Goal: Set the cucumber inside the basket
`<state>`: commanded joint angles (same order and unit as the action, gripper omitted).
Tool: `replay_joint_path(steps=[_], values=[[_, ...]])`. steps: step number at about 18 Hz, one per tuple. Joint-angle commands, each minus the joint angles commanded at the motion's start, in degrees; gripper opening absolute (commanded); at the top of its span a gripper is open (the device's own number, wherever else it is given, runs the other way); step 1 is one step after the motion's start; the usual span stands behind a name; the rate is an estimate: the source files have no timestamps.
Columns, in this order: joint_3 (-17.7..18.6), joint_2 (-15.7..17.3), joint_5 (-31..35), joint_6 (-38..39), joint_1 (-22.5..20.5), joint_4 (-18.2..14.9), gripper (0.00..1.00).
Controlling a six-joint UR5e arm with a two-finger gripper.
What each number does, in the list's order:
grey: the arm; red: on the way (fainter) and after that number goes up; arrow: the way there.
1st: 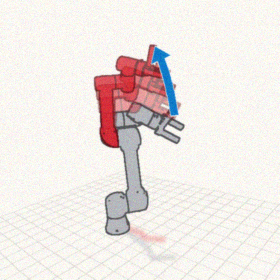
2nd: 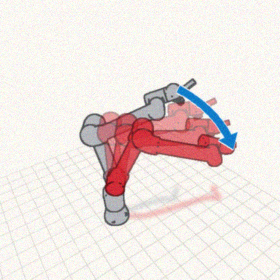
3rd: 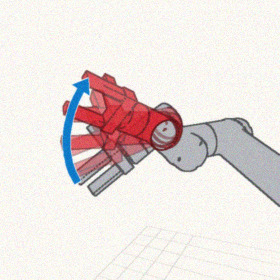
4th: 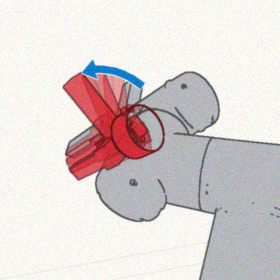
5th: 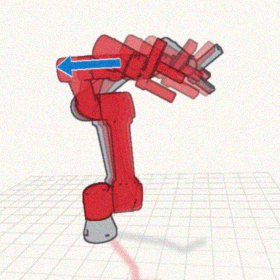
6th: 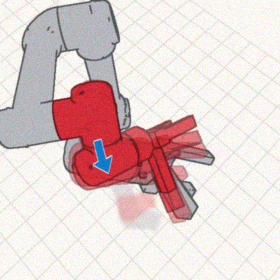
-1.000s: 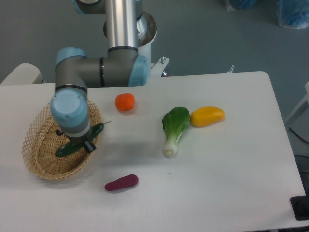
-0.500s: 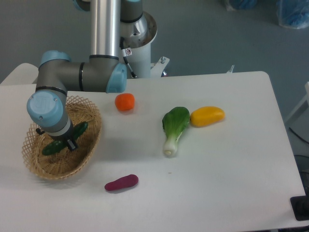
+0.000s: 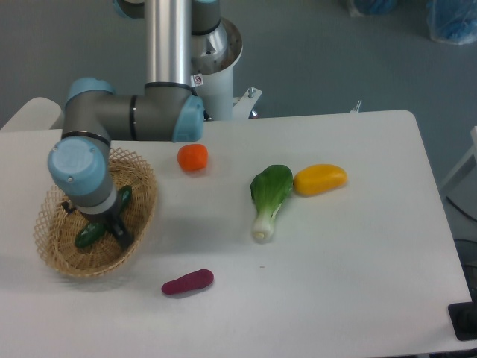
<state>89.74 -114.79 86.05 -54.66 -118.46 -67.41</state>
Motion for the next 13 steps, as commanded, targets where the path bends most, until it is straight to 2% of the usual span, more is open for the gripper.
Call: replay_joint_path(steps=[10,13], values=[[-5.10,-2.19,0.09,-10.28,-11.78,-0.26,1.00],[-8.78,-5.00,0.26,-12.13,-14.51,-0.53,1.00]])
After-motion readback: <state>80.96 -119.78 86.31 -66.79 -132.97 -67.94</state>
